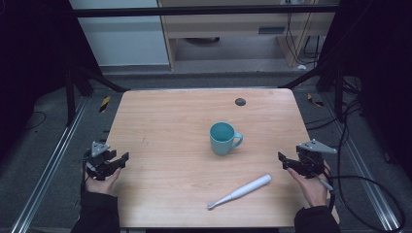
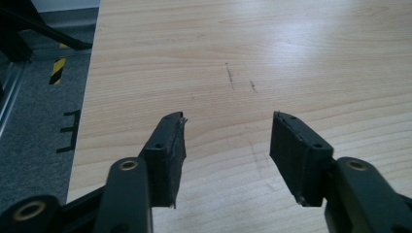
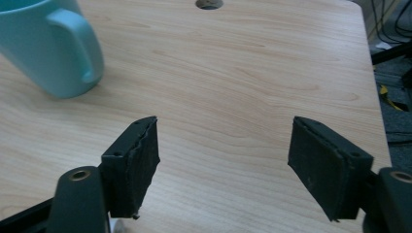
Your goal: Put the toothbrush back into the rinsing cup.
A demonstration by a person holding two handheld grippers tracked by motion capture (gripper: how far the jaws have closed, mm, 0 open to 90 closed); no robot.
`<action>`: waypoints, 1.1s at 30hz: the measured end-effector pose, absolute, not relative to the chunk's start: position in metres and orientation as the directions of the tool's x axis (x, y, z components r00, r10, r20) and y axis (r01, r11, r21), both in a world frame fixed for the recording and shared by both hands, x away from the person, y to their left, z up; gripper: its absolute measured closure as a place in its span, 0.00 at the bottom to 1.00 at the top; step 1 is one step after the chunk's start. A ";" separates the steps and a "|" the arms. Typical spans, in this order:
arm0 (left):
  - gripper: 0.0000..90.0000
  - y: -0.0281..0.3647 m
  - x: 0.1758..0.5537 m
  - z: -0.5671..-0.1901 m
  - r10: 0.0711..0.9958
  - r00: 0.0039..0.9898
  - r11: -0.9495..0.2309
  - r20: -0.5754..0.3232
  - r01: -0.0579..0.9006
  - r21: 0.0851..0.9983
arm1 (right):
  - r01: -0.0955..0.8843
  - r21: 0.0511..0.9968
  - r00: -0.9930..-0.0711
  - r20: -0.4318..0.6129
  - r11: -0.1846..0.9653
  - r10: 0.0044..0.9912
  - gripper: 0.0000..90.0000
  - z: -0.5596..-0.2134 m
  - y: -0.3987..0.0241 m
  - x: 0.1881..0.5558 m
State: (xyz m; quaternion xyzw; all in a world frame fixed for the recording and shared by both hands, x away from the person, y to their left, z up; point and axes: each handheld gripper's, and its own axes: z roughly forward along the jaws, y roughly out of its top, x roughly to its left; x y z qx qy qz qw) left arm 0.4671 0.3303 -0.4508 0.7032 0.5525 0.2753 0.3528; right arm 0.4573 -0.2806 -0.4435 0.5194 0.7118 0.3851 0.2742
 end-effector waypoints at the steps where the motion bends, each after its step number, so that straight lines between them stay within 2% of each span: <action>1: 0.54 0.329 0.467 -0.451 0.972 0.235 -0.143 0.002 0.585 0.798 | 0.530 0.831 -0.322 0.010 0.171 0.947 0.31 -0.442 -0.279 0.456; 6: 0.56 0.328 0.466 -0.451 0.972 0.234 -0.155 0.017 0.588 0.794 | 0.540 0.819 -0.373 0.029 0.192 0.927 0.37 -0.439 -0.273 0.451; 10: 0.59 0.326 0.468 -0.455 0.969 0.245 -0.170 0.024 0.600 0.782 | 0.552 0.796 -0.441 0.025 0.249 0.897 0.48 -0.436 -0.260 0.445; 14: 0.60 0.325 0.469 -0.457 0.969 0.247 -0.180 0.031 0.607 0.774 | 0.559 0.782 -0.479 0.032 0.276 0.877 0.54 -0.436 -0.251 0.440; 21: 0.61 0.326 0.470 -0.459 0.969 0.245 -0.177 0.024 0.624 0.761 | 0.559 0.745 -0.594 0.053 0.365 0.802 0.70 -0.440 -0.229 0.426; 33: 0.59 0.322 0.468 -0.458 0.961 0.275 -0.187 0.016 0.607 0.773 | 0.556 0.723 -0.670 0.097 0.411 0.736 0.88 -0.447 -0.212 0.414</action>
